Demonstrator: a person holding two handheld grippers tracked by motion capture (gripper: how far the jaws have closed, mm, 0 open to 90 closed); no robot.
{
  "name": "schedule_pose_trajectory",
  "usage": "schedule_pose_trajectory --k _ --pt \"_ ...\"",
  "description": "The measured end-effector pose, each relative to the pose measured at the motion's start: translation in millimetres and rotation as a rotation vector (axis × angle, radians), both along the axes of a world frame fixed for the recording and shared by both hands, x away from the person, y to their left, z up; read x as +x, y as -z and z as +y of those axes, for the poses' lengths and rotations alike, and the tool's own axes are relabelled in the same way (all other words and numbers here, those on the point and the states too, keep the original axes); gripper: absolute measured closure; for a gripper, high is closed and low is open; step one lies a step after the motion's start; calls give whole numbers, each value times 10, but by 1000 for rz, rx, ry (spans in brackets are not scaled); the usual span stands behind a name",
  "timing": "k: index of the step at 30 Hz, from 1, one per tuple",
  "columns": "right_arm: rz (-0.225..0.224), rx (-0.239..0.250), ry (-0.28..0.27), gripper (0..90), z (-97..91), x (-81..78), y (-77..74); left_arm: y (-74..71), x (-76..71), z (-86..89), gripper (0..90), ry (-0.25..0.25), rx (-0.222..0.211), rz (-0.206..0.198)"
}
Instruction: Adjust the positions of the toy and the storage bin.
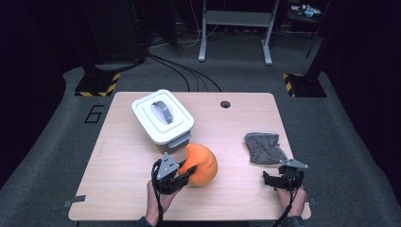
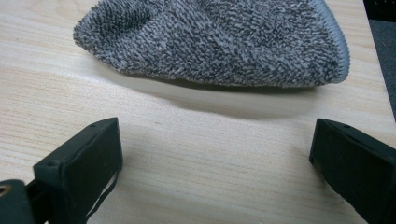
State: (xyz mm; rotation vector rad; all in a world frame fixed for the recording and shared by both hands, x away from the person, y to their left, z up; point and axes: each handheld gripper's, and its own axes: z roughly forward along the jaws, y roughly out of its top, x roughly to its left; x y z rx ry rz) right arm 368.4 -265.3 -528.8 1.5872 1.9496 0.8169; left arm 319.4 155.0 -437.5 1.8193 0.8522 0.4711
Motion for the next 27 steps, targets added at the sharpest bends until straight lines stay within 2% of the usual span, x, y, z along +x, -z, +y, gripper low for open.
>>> schedule_pose_trajectory --k 2,9,21,27 --pt "0 2 6 19 6 -6 1 13 -28 55 649 -11 -16 2" --pt "-5 2 5 19 4 -3 2 46 -123 224 648 -36 -24 10" --pt "-3 2 5 22 8 -2 2 16 -225 419 648 -66 -30 17" --pt "-11 -2 8 23 15 -7 2 1 -278 514 648 -73 -19 16"
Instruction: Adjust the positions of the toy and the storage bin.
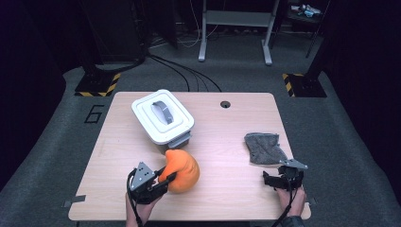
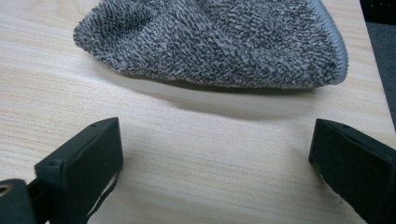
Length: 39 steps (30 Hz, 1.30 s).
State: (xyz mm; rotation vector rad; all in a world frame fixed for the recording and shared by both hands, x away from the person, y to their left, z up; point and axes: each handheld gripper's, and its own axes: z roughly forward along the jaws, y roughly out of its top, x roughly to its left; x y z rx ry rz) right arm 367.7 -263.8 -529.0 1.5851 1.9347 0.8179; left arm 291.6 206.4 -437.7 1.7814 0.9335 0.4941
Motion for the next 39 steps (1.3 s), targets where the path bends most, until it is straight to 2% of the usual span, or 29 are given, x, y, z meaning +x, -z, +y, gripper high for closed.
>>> schedule_pose_trajectory --k 6,11,21,31,39 --pt "2 2 0 23 -5 2 1 28 -41 118 648 -10 -14 22" --pt "3 3 0 23 -5 2 1 24 -88 249 648 -36 -13 24" --pt "4 3 -5 24 -10 4 2 13 -191 601 647 -138 -21 22" --pt "4 2 -5 26 -9 4 1 -35 -150 892 645 -225 -23 21" --pt "3 5 -2 26 -7 4 1 -80 -37 1108 642 -291 -60 11"
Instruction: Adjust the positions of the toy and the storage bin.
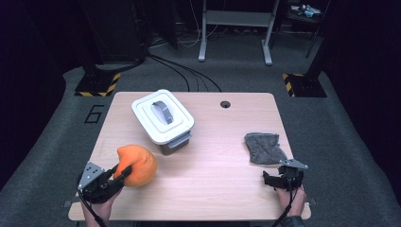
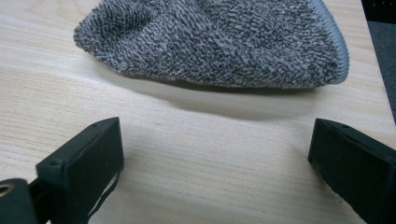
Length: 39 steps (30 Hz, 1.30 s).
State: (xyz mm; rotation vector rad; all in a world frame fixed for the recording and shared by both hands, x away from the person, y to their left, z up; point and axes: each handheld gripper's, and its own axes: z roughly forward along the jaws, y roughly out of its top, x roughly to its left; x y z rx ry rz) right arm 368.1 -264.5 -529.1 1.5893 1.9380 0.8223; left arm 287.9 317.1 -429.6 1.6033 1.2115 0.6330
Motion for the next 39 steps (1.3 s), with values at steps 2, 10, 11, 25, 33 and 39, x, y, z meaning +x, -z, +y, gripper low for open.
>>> schedule_pose_trajectory --k 2,10,11,25,33,39 --pt "-3 -2 0 27 2 -2 1 -20 53 58 642 -14 -12 -2" --pt "-4 -3 1 27 4 -4 0 24 304 263 638 -87 -40 13" --pt "-3 -2 1 27 4 -2 0 58 349 304 638 -95 -52 29" --pt "-3 0 -2 32 1 -2 1 293 410 408 417 -215 84 120" --pt "-4 1 -2 33 1 -3 1 304 332 489 381 -233 263 123" --pt "-2 1 -1 33 1 -1 0 526 204 761 436 -272 205 185"
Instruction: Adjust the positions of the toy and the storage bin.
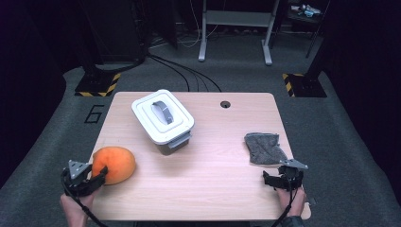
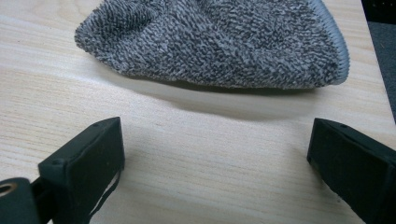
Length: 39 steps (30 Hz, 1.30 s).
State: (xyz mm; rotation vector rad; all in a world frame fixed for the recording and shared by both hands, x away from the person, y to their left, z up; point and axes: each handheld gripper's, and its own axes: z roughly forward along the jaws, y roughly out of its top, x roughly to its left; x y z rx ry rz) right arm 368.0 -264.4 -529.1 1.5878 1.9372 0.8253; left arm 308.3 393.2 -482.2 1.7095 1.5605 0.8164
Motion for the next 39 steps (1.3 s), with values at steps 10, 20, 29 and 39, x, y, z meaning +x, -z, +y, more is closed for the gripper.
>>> schedule_pose_trajectory --k 10,20,29,39 --pt "6 2 1 32 0 8 -3 194 216 87 449 25 -160 -8" --pt "11 1 -6 32 0 1 -7 63 307 45 296 24 -143 -16" --pt "-23 14 -12 34 -16 -69 -86 -160 98 -20 167 47 -131 -58" --pt "-13 -2 -49 34 81 -42 -80 -515 204 -315 160 131 -97 -105"
